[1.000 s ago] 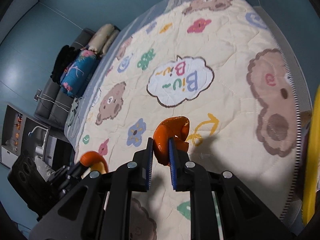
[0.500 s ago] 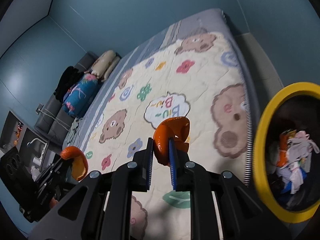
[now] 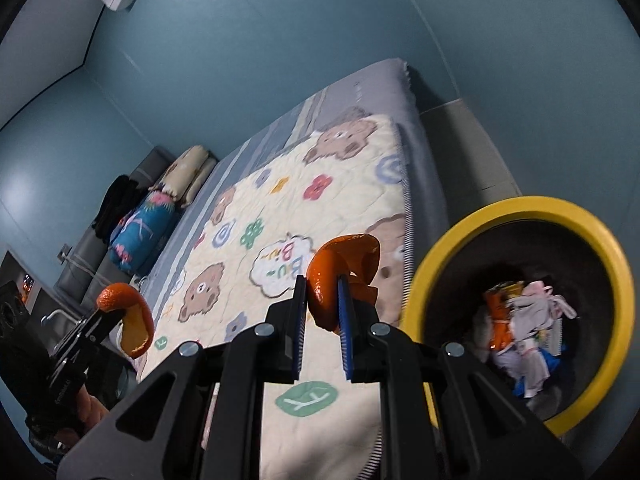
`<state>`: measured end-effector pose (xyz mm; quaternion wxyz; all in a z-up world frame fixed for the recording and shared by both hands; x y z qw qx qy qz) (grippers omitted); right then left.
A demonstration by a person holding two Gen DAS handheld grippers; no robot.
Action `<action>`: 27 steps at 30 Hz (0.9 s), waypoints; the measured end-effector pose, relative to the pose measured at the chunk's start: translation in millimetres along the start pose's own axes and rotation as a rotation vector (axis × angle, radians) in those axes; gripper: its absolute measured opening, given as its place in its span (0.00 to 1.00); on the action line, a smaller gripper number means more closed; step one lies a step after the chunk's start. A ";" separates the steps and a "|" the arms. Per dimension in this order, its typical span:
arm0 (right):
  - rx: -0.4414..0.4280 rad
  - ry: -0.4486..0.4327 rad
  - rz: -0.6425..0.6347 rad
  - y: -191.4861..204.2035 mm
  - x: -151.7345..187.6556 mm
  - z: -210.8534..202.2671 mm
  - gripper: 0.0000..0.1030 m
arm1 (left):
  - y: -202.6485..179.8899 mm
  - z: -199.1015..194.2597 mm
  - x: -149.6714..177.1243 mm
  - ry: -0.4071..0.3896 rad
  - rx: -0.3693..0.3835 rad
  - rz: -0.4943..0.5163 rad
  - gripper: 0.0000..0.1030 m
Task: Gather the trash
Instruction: 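Carry both orange peel pieces with both tools over the yellow bin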
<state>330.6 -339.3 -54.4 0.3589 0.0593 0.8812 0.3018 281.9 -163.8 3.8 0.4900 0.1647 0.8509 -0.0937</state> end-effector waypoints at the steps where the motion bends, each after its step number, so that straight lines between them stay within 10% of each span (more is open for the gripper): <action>1: 0.005 -0.007 0.004 -5.2 -2.2 -3.6 0.14 | -3.7 2.5 -2.2 0.000 0.006 0.005 0.03; 27: 0.148 -0.116 0.122 -120.2 -32.6 -43.3 0.14 | -102.9 90.8 -15.7 0.067 0.151 0.093 0.03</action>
Point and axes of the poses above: each gripper's, at about its wrist camera, not at the fingertips, and z roughly the way its jaws point, y to its left, x to its underside, the point moved 10 cm from there along z, roughly the way its jaws point, and after that the axes turned 2 degrees about z, right-handed, at the moved point
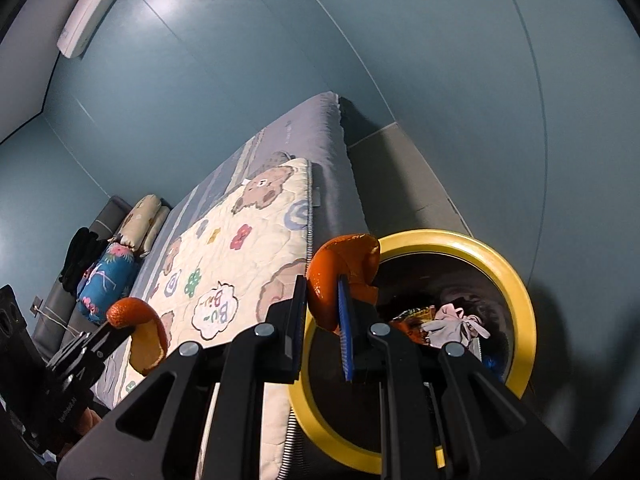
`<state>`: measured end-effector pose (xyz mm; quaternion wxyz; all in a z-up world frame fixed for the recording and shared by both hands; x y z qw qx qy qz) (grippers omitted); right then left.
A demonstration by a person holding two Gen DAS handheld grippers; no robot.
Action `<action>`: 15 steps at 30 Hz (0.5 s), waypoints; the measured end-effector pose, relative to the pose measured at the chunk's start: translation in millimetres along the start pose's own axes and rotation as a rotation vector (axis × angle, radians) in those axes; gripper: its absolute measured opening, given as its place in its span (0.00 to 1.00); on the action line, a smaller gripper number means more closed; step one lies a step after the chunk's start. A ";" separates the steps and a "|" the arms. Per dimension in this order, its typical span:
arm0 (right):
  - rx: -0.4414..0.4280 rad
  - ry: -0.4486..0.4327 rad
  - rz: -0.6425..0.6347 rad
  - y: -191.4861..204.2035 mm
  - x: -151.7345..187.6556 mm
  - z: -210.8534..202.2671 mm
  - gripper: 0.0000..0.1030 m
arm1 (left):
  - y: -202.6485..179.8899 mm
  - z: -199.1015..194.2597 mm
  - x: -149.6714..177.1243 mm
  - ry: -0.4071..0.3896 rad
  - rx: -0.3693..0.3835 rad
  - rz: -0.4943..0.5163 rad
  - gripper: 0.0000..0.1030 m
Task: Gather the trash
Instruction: 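Carry both orange peel pieces with both tools over the yellow bin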
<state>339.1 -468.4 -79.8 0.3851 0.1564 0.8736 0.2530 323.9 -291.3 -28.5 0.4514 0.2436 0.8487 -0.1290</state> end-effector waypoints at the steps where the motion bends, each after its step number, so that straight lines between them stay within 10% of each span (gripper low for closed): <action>1: 0.009 -0.001 0.006 -4.7 -0.2 2.6 0.14 | -0.9 7.5 1.5 0.006 0.005 -0.005 0.03; 15: 0.098 0.021 0.055 -49.4 10.9 42.8 0.14 | -10.6 93.5 34.9 0.128 0.071 -0.071 0.03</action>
Point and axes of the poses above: each gripper's, at about its wrist camera, not at the fingertips, and z roughly the way its jaws point, y to its left, x to its underside, the point moved 10 cm from there along z, roughly the way its jaws point, and after that the axes turned 2 degrees about z, right-handed, at the moved point
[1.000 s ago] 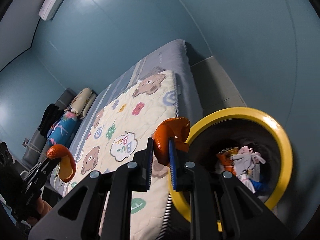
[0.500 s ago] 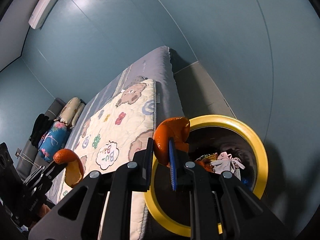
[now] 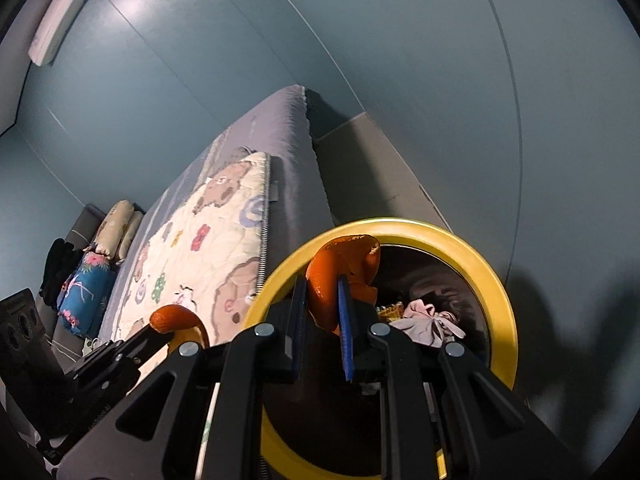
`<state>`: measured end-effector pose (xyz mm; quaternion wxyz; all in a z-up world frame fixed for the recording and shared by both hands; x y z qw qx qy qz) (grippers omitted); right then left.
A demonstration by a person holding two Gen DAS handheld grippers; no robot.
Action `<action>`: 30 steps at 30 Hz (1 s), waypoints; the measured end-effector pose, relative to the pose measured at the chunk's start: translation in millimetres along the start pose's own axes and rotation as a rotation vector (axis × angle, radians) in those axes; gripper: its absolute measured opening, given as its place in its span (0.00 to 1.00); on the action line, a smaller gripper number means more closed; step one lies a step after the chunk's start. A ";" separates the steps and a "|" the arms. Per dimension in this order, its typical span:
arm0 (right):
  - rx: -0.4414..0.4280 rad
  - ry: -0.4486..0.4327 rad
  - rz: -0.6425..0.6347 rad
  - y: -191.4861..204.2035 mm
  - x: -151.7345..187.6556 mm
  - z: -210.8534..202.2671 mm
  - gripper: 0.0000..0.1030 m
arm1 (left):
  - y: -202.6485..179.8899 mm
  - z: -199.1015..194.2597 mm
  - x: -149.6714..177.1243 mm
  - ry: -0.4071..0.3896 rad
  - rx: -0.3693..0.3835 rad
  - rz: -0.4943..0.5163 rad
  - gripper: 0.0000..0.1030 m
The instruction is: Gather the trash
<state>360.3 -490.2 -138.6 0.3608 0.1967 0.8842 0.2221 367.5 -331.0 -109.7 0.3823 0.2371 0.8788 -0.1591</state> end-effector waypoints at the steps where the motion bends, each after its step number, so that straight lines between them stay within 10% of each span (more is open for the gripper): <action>1: 0.004 0.003 0.002 -2.3 1.5 2.4 0.14 | -0.1 6.5 3.1 0.013 0.009 -0.005 0.03; 12: 0.013 0.009 0.034 -10.9 3.8 8.3 0.19 | 4.8 24.8 15.6 0.072 0.032 -0.041 0.07; 19: 0.035 -0.020 0.037 -6.9 -0.1 -2.6 0.33 | 11.9 8.4 10.4 0.029 0.013 -0.078 0.52; 24: 0.058 -0.038 0.021 -2.2 -0.9 -13.7 0.35 | 26.4 -1.3 12.0 0.027 -0.001 -0.133 0.64; 30: 0.070 -0.041 0.010 9.3 5.0 -20.9 0.62 | 58.5 -29.7 19.7 -0.011 -0.049 -0.184 0.79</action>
Point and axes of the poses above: each gripper's, at about its wrist camera, not at the fingertips, and z roughly the way its jaws point, y to its left, x to its underside, the point moved 10 cm from there along z, roughly the way its jaws point, and after that the axes turned 2 degrees about z, right-handed, at the moved point
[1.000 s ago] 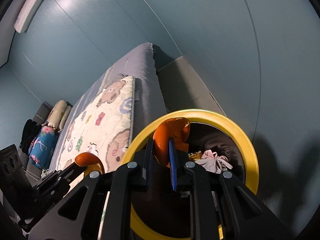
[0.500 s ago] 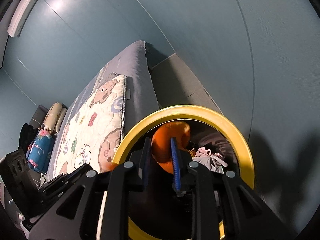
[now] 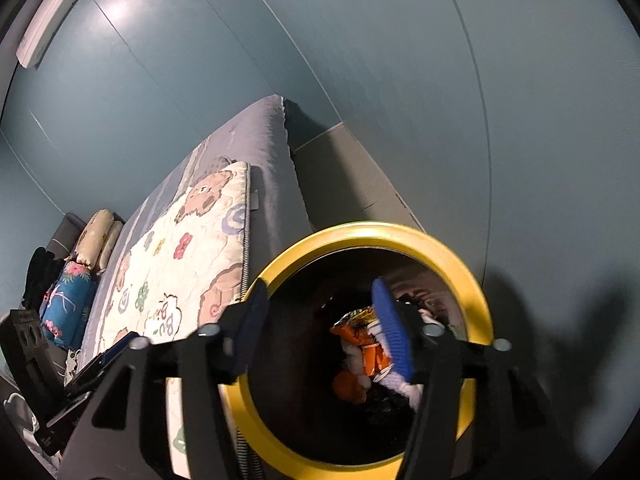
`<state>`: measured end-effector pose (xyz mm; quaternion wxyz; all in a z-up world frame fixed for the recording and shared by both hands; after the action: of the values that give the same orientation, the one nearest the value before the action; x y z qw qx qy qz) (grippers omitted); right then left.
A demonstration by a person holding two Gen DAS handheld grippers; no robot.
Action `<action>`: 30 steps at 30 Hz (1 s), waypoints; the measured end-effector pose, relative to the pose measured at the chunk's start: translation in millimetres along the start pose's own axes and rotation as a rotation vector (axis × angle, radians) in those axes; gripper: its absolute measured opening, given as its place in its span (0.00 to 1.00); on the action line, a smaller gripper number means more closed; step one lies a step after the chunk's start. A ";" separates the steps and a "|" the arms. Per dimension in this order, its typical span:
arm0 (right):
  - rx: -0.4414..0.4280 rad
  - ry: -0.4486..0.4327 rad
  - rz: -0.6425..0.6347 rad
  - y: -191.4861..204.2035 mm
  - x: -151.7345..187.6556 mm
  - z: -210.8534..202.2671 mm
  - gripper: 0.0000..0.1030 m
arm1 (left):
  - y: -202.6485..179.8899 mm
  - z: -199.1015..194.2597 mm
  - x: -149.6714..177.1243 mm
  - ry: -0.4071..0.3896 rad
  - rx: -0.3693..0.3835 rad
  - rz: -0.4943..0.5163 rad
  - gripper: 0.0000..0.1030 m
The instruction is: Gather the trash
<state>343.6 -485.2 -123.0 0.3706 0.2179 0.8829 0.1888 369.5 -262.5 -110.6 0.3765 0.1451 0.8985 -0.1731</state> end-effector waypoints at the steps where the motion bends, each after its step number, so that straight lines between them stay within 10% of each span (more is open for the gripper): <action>1: 0.009 0.008 -0.004 3.1 3.5 1.9 0.67 | 5.0 -4.3 1.1 -0.008 -0.006 -0.007 0.81; 6: 0.035 0.039 -0.038 20.3 19.2 10.1 0.90 | 35.6 -32.7 7.6 -0.054 -0.061 -0.048 0.91; 22: -0.139 0.155 -0.161 126.4 99.4 9.5 0.92 | 136.7 -136.4 52.0 -0.172 -0.279 -0.107 0.92; 30: -0.083 0.054 -0.387 199.0 143.6 -26.7 0.92 | 168.0 -195.9 77.8 -0.223 -0.354 -0.138 0.92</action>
<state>282.1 -248.6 -89.2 0.3849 0.0234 0.9094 0.1559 260.1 -19.1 -72.4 0.4804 -0.0052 0.8755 -0.0528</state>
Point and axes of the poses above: each gripper's, at about its wrist camera, not at the fingertips, and z roughly the way its jaws point, y to its left, x to its underside, the point moved 10 cm from there along z, roughly the way its jaws point, and after that the axes turned 2 degrees about z, right-handed, at the moved point
